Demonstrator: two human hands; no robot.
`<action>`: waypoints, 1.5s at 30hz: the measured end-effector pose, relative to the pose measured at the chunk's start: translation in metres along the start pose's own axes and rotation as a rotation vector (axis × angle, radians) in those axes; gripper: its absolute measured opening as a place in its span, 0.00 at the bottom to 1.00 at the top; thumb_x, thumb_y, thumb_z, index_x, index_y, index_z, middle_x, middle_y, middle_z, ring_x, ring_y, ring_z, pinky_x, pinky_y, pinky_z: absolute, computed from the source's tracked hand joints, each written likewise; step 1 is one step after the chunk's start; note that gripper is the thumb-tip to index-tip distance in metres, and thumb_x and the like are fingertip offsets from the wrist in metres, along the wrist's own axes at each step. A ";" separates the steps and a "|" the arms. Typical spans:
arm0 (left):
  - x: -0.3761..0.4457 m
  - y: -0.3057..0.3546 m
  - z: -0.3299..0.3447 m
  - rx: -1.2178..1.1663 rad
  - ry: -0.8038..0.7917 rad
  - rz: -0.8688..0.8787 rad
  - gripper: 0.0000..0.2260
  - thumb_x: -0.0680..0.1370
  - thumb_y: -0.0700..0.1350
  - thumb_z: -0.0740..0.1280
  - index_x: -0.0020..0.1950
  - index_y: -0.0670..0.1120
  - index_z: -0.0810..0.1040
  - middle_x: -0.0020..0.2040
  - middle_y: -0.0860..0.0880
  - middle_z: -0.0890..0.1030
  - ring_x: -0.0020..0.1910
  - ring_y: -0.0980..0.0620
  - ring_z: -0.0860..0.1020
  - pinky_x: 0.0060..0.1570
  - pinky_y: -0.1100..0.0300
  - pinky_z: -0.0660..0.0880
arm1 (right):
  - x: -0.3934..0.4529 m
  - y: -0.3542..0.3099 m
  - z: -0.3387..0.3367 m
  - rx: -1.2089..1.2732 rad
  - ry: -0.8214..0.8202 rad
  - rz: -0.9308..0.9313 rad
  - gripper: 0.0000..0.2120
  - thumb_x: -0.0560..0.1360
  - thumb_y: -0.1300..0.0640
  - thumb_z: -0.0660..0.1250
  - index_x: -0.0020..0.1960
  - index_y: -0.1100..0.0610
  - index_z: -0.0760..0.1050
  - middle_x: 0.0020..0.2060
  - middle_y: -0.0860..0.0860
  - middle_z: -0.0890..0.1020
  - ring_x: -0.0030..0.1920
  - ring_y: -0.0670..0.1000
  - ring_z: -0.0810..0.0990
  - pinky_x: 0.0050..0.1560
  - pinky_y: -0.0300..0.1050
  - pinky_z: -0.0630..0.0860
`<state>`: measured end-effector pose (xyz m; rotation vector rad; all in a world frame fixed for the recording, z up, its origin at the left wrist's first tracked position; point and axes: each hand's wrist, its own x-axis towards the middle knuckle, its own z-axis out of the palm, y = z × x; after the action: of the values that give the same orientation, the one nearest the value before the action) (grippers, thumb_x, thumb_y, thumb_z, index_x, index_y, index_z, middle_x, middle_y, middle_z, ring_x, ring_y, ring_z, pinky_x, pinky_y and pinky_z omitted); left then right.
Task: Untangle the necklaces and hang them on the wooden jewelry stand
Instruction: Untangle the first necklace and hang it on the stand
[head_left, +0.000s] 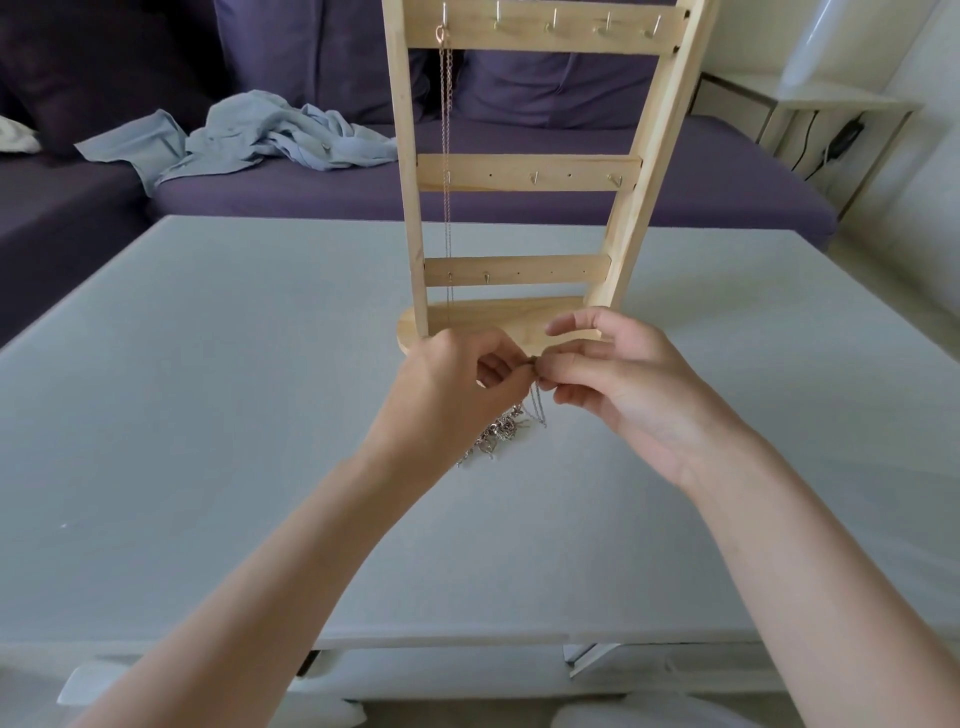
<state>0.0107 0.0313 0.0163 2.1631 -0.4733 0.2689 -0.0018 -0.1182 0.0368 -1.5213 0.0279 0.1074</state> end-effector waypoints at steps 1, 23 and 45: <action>0.000 0.000 0.001 0.033 -0.010 0.000 0.04 0.73 0.41 0.70 0.39 0.47 0.79 0.32 0.60 0.77 0.34 0.60 0.78 0.37 0.71 0.73 | 0.000 0.000 0.000 0.023 0.013 0.023 0.12 0.71 0.73 0.67 0.48 0.58 0.74 0.31 0.52 0.80 0.32 0.47 0.77 0.34 0.35 0.74; 0.008 0.002 0.000 -0.417 0.039 -0.256 0.07 0.75 0.34 0.64 0.40 0.45 0.72 0.27 0.52 0.75 0.24 0.58 0.71 0.31 0.65 0.71 | 0.003 0.003 0.006 -0.058 -0.034 0.077 0.08 0.74 0.65 0.66 0.37 0.61 0.78 0.29 0.51 0.75 0.28 0.46 0.73 0.30 0.35 0.69; 0.006 0.009 -0.011 -0.647 -0.105 -0.448 0.08 0.77 0.35 0.62 0.45 0.46 0.77 0.39 0.51 0.79 0.37 0.57 0.78 0.35 0.68 0.75 | 0.004 -0.003 0.008 0.055 0.162 0.119 0.06 0.75 0.64 0.63 0.40 0.59 0.73 0.24 0.51 0.79 0.24 0.46 0.71 0.30 0.38 0.65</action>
<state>0.0124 0.0337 0.0315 1.5887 -0.0950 -0.2246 0.0020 -0.1097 0.0399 -1.4705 0.2493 0.0781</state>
